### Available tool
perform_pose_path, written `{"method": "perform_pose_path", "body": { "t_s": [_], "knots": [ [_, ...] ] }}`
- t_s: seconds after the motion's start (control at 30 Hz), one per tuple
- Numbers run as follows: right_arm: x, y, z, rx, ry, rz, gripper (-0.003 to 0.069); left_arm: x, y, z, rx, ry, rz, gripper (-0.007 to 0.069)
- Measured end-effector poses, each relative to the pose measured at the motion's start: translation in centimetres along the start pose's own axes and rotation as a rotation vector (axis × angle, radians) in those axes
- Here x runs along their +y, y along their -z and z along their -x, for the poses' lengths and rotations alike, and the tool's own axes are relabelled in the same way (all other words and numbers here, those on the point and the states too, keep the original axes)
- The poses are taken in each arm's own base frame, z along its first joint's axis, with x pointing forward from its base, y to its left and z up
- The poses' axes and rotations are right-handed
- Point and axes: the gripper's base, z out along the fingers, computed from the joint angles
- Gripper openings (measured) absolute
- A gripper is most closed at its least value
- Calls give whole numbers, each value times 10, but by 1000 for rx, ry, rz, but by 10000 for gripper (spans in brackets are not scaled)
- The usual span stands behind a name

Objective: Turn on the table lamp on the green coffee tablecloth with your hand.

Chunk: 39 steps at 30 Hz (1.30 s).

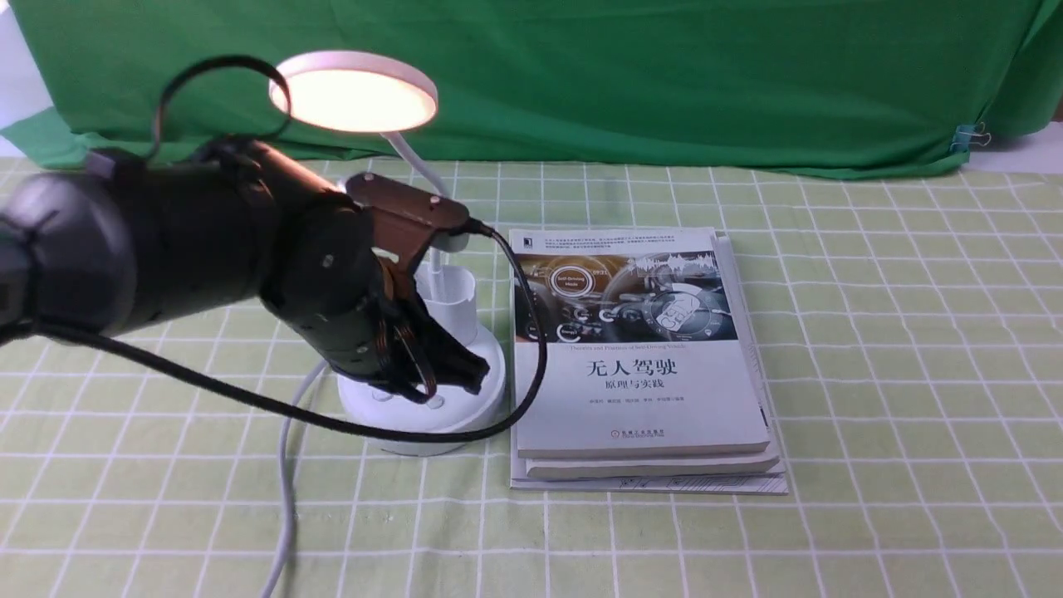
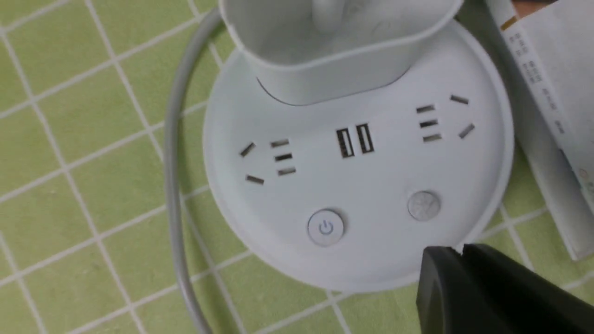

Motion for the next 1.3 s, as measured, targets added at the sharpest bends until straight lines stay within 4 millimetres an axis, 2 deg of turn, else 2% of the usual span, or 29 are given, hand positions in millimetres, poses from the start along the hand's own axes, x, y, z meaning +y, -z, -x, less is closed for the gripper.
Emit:
{"method": "perform_pose_path", "body": {
  "t_s": [0.1, 0.2, 0.23, 0.27, 0.37, 0.47, 0.5, 0.53, 0.57, 0.67, 0.77, 0.9, 1.03, 1.3],
  "knots": [
    [0, 0, 0, 0, 0, 0, 245, 2, 28, -12, -27, -2, 1, 16],
    [0, 0, 0, 0, 0, 0, 245, 2, 54, -36, -54, 14, -10, 16],
    [0, 0, 0, 0, 0, 0, 245, 2, 56, -38, -56, 14, -11, 16],
    [0, 0, 0, 0, 0, 0, 245, 2, 69, -49, -83, 29, -20, 16],
    [0, 0, 0, 0, 0, 0, 245, 2, 91, -79, -149, 79, -47, 16],
    [0, 0, 0, 0, 0, 0, 245, 2, 119, -110, -303, 136, -74, 17],
    [0, 0, 0, 0, 0, 0, 245, 2, 121, -112, -314, 141, -75, 17],
    [0, 0, 0, 0, 0, 0, 245, 3, 136, -129, -412, 158, -86, 19],
    [0, 0, 0, 0, 0, 0, 245, 3, 137, -131, -423, 161, -87, 19],
    [0, 0, 0, 0, 0, 0, 245, 4, 158, -161, -600, 182, -105, 19],
    [0, 0, 0, 0, 0, 0, 245, 4, 163, -182, -709, 188, -115, 19],
    [0, 0, 0, 0, 0, 0, 245, 5, 167, -198, -813, 190, -123, 19],
    [0, 0, 0, 0, 0, 0, 245, 6, 174, -202, -878, 179, -115, 19],
    [0, 0, 0, 0, 0, 0, 245, 6, 175, -203, -885, 169, -107, 19]
  ]
}}
